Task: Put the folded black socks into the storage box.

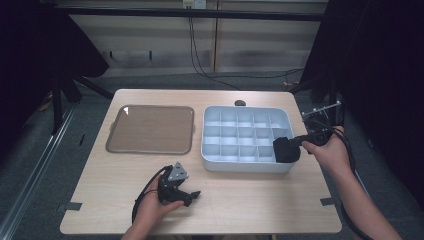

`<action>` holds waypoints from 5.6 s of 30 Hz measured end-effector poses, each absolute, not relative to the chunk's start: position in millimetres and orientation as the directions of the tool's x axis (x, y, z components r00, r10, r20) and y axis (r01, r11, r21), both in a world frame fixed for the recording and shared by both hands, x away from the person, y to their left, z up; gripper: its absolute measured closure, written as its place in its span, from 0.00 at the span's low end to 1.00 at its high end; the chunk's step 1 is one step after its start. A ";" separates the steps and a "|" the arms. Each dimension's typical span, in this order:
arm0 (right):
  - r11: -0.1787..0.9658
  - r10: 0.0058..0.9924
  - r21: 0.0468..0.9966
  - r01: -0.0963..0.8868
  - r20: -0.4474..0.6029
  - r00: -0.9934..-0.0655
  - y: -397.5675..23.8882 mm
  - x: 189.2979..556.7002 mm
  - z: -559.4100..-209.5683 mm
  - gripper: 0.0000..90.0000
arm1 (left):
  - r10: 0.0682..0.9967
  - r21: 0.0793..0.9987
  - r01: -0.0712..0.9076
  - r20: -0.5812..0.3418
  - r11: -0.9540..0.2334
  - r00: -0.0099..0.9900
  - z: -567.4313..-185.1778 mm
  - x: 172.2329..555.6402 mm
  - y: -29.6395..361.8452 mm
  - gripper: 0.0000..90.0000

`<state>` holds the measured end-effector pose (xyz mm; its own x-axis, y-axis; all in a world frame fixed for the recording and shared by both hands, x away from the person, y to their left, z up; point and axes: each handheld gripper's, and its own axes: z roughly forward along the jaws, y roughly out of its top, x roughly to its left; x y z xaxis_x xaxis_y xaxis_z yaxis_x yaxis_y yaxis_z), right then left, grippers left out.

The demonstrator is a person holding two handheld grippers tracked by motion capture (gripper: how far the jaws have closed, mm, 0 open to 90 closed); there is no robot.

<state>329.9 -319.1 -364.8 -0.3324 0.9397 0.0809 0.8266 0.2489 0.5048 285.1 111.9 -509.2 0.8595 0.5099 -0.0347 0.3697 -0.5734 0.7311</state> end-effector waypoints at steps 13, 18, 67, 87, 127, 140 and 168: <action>0.297 0.924 0.431 0.852 0.095 -0.371 -307.6 336.3 -356.2 0.89 | 0.509 0.732 0.369 -0.034 -0.574 0.860 -509.3 285.2 111.9 0.17; 0.310 0.917 0.413 0.856 0.107 -0.384 -303.8 338.5 -354.1 0.94 | 0.508 0.731 0.368 -0.033 -0.575 0.861 -509.2 285.2 111.9 0.17; 0.322 0.923 0.296 0.899 0.113 -0.368 -305.6 350.9 -411.0 1.00 | 0.511 0.730 0.373 -0.038 -0.573 0.859 -509.2 284.9 111.9 0.17; 0.321 0.927 0.289 0.902 0.099 -0.362 -302.5 350.6 -419.3 1.00 | 0.502 0.724 0.365 -0.029 -0.586 0.864 -508.8 285.4 112.5 0.17; 0.351 0.925 0.256 0.901 0.052 -0.376 -300.2 348.8 -447.2 1.00 | 0.503 0.727 0.364 -0.031 -0.581 0.864 -509.1 285.4 112.3 0.17; 0.347 0.924 0.267 0.899 0.065 -0.376 -304.3 348.0 -439.6 1.00 | 0.505 0.729 0.366 -0.032 -0.579 0.862 -509.2 285.3 112.2 0.17; 0.340 0.921 0.372 0.864 0.054 -0.386 -304.8 338.0 -404.5 0.72 | 0.504 0.725 0.366 -0.030 -0.584 0.863 -508.8 285.3 112.4 0.17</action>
